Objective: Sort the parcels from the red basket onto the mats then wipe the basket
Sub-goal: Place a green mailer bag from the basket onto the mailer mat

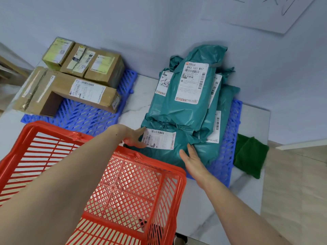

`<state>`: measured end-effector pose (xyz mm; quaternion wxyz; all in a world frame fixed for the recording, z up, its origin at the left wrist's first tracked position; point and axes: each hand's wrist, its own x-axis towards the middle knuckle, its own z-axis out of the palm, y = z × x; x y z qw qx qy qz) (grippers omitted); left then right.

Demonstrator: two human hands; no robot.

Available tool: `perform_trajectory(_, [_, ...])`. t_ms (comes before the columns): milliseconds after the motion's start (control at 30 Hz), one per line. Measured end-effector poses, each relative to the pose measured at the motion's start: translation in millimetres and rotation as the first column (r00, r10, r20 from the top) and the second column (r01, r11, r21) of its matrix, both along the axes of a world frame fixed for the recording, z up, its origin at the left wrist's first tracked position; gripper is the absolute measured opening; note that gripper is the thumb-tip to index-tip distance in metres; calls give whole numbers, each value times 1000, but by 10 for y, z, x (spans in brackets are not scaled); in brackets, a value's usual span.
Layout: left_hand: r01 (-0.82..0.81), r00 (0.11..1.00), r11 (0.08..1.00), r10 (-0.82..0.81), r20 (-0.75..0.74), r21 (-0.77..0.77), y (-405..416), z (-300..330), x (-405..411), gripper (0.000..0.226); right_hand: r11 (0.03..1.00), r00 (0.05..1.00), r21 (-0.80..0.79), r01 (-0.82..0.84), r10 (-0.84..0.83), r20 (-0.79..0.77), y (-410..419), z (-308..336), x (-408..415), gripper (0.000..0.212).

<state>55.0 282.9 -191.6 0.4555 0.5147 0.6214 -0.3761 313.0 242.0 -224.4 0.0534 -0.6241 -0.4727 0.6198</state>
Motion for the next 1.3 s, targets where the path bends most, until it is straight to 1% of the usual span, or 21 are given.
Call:
perform_trajectory(100, [28, 1000, 1000, -28, -10, 6, 21, -79, -4, 92, 1000, 1000, 27, -2, 1, 21, 22, -30, -2, 67])
perform_trajectory(200, [15, 1000, 999, -15, -9, 29, 34, -89, -41, 90, 999, 999, 43, 19, -20, 43, 20, -9, -10, 67])
perform_trajectory(267, [-12, 1000, 998, 10, 24, 56, 51, -64, -45, 88, 995, 997, 75, 58, -62, 54, 4, 17, 7, 66])
perform_trajectory(333, [-57, 995, 996, 50, 87, 75, 65, -33, -23, 88, 989, 991, 112, 97, -107, 83, -28, 37, 51, 66])
perform_trajectory(400, [-75, 991, 993, 65, 114, 86, 79, -33, -2, 87, 987, 989, 118, 107, -118, 94, -68, 39, 98, 66])
perform_trajectory(500, [-89, 992, 992, 79, 102, 90, 80, -79, 24, 88, 991, 992, 91, 95, -102, 75, -85, 44, 134, 66])
perform_trajectory(667, [-210, 968, 965, 182, 171, 161, 39, -35, 69, 80, 987, 990, 91, 129, -133, 45, -29, 109, 140, 60])
perform_trajectory(833, [-228, 958, 941, 170, 233, 250, 9, 174, 174, 66, 990, 994, 98, 104, -108, 27, -56, 220, 169, 55])
perform_trajectory(1000, [-258, 941, 934, 186, 281, 246, -26, 273, 251, 56, 994, 997, 80, 80, -81, 12, -60, 303, 207, 55])
perform_trajectory(1167, [-252, 946, 926, 176, 271, 281, -101, 369, 367, 59, 992, 995, 78, 97, -96, -15, -59, 390, 260, 52])
perform_trajectory(1300, [-312, 932, 897, 223, 287, 314, -169, 428, 439, 60, 990, 994, 86, 111, -111, -6, -64, 464, 339, 49])
